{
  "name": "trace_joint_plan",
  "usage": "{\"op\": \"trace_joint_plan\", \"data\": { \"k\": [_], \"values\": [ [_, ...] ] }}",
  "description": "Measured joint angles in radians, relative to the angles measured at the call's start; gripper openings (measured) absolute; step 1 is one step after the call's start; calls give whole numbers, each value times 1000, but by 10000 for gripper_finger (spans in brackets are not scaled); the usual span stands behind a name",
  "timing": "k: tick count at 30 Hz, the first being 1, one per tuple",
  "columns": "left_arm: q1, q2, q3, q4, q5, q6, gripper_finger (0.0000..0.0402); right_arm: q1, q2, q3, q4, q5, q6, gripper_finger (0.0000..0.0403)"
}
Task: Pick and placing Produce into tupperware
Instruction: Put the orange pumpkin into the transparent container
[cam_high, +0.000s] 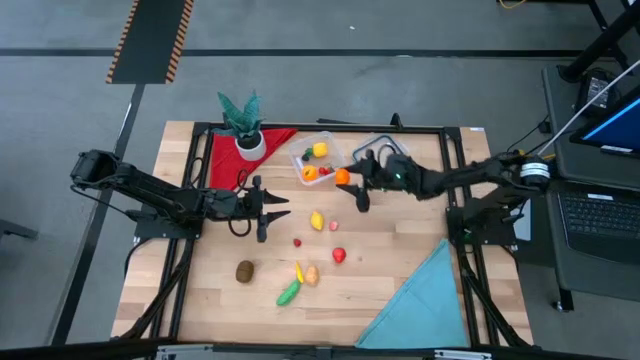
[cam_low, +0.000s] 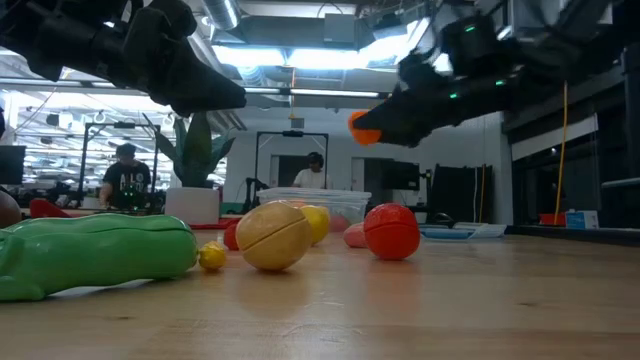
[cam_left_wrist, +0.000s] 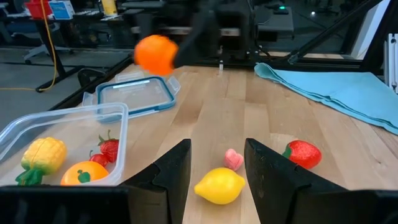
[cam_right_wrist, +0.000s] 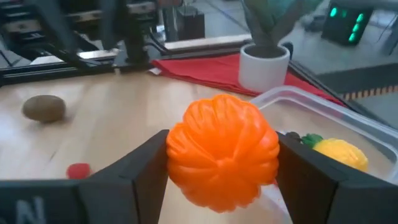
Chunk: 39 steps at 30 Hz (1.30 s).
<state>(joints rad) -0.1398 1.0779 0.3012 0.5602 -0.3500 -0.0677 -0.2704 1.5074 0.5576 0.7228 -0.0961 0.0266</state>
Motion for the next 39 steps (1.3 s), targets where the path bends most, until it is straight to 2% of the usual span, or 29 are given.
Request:
{"op": "trace_joint_plan", "data": {
  "k": [4,14,18,25,28,39],
  "values": [
    [0,0,0,-6,0,0,141,-75,69,125,-135,-76,11,246],
    [0,0,0,-19,0,0,141,-159,212,411,-421,-94,-115,246],
    [0,0,0,-43,0,-1,141,-198,257,517,-545,-142,-113,246],
    [0,0,0,-63,0,-8,141,-213,297,689,-815,-140,-120,246],
    [0,0,0,-63,0,-8,141,-213,299,739,-894,-113,-142,246],
    [0,0,0,-63,0,-8,141,-219,299,764,-907,-107,-162,246]
  ]
}}
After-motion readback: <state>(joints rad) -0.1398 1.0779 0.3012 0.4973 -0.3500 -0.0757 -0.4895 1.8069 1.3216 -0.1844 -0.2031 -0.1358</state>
